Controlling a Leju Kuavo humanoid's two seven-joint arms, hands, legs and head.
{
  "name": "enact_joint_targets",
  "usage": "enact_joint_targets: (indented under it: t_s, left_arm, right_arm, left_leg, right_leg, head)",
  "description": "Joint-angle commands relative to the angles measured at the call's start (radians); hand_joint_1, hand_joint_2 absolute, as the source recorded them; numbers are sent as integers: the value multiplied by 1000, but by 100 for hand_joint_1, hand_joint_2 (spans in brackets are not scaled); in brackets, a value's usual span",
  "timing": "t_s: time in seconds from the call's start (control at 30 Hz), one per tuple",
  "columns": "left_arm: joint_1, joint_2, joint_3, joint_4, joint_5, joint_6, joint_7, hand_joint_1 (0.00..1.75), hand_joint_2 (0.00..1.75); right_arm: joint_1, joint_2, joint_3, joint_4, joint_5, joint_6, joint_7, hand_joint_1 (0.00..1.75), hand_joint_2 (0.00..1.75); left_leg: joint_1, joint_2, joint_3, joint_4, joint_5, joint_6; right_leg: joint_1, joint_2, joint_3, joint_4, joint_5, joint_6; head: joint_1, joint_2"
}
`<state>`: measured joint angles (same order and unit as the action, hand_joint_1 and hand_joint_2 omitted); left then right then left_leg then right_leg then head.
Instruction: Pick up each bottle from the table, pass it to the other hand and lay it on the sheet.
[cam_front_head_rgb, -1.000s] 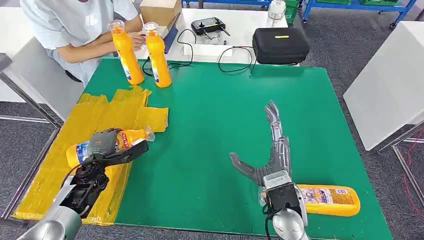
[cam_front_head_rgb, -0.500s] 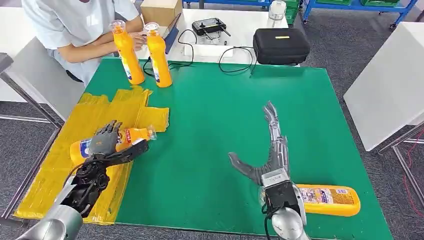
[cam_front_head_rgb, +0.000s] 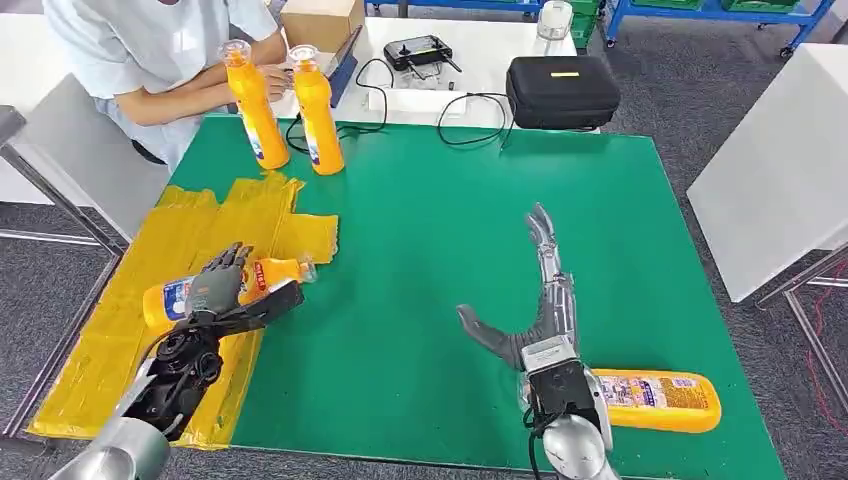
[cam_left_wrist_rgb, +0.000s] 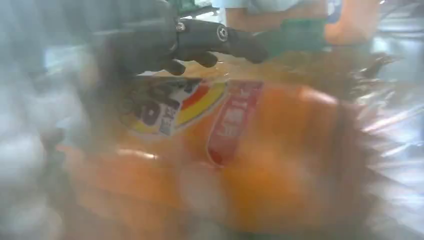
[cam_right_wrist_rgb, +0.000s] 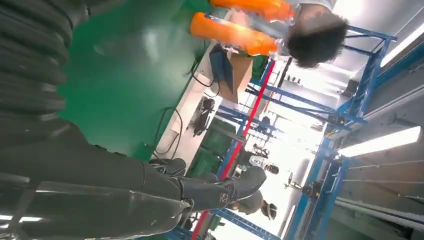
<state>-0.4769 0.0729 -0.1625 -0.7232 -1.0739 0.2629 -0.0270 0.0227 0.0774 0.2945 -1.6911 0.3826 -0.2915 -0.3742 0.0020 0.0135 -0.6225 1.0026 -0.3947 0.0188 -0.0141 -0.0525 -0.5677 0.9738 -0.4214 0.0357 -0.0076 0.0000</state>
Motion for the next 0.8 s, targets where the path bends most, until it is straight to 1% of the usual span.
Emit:
enact_joint_targets:
  t_s: [0.03,0.1,0.13,0.17,0.3,0.37,0.47,0.57,0.67,0.8]
  left_arm:
    - [122,-19,-17,-336,325,-137,-187,0,175]
    - [174,0,-48,-477,423,-170,-217,0,175]
    - [189,5,-61,-522,432,-166,-214,0,175]
    - [202,7,-79,-570,435,-160,-209,0,175]
    - [227,6,-112,-658,441,-130,-210,0,175]
    - [236,6,-119,-680,441,-119,-209,0,175]
    - [240,8,-121,-690,449,-118,-211,0,175]
    - [240,8,-121,-690,449,-118,-211,0,175]
    - [240,8,-121,-690,449,-118,-211,0,175]
    - [242,9,-117,-687,459,-118,-216,0,175]
  right_arm:
    - [6,-19,-27,40,-6,-18,-8,0,175]
    - [13,-26,-28,39,-13,-26,-16,0,175]
    - [17,-27,-29,37,-15,-29,-17,0,175]
    - [25,-26,-32,31,-15,-35,-18,0,175]
    - [40,-25,-37,22,-14,-43,-19,0,175]
    - [46,-25,-39,18,-13,-46,-20,0,175]
    - [47,-25,-40,17,-12,-47,-20,0,175]
    - [47,-25,-40,17,-12,-47,-20,0,175]
    - [47,-25,-40,17,-12,-47,-20,0,175]
    - [46,-24,-40,17,-12,-48,-20,0,175]
  left_leg:
    - [1,-1,0,0,-1,0]
    - [1,0,0,0,-1,-1]
    - [1,0,1,1,-3,-1]
    - [1,0,-1,1,-2,-1]
    - [1,-2,-2,2,-2,-1]
    - [2,-1,-1,1,-3,-1]
    - [0,-1,-4,0,-1,-1]
    - [1,-1,-2,1,-2,-1]
    - [0,0,-3,0,-1,0]
    - [1,-1,-2,0,-1,-1]
  right_leg:
    - [1,2,1,-1,0,-1]
    - [1,3,1,-1,-1,-1]
    - [1,5,2,-1,-2,-1]
    - [1,4,0,-1,-1,-1]
    - [1,3,-1,0,-2,-1]
    - [1,5,-1,-1,-2,-1]
    - [0,2,-4,0,0,-1]
    - [1,4,-2,-1,-1,-1]
    - [0,3,-4,0,0,0]
    - [1,4,-2,-1,-1,-1]
  head:
    - [0,0]
    - [0,0]
    - [0,0]
    - [0,0]
    - [0,0]
    - [0,0]
    - [0,0]
    - [0,0]
    - [0,0]
    - [0,0]
